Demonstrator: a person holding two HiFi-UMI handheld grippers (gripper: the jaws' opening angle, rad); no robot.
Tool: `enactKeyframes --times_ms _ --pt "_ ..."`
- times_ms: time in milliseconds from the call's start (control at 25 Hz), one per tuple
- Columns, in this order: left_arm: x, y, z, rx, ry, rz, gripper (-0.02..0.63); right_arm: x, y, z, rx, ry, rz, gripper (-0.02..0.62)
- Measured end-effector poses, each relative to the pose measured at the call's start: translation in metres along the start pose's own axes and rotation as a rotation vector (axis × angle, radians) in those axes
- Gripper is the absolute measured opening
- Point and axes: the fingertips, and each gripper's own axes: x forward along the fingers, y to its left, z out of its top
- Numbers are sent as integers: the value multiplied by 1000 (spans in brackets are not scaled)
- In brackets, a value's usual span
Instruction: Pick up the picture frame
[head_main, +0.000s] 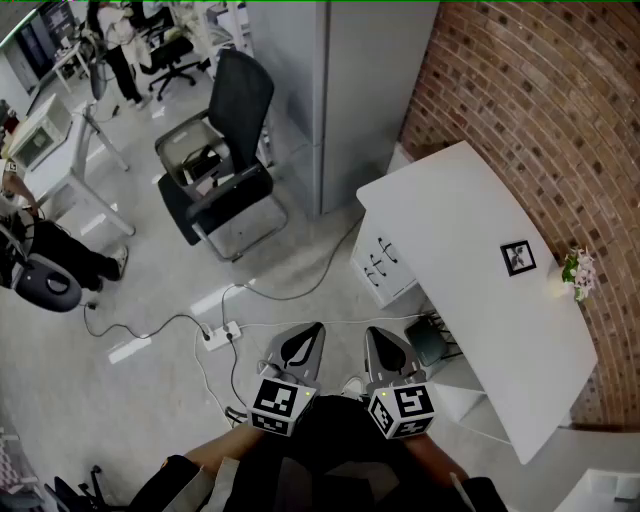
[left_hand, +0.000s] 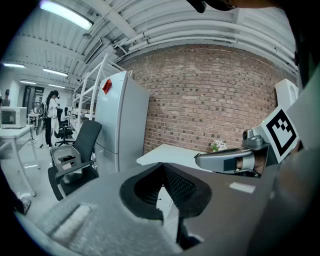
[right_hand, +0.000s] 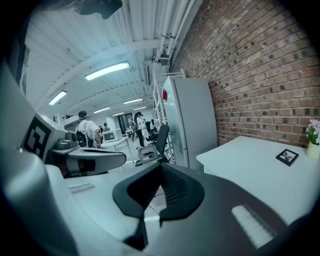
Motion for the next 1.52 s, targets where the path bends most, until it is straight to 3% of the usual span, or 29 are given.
enactKeyframes --times_ms 840,1200,1520 --pt "27 -45 8 28 1 -31 0 -32 -45 1 37 -33 -35 2" --pt "58 -106 8 62 9 -76 0 -74 -100 -6 67 -58 -97 2" --pt "92 -165 16 111 10 -171 0 -113 -152 -5 95 -97 -194 2"
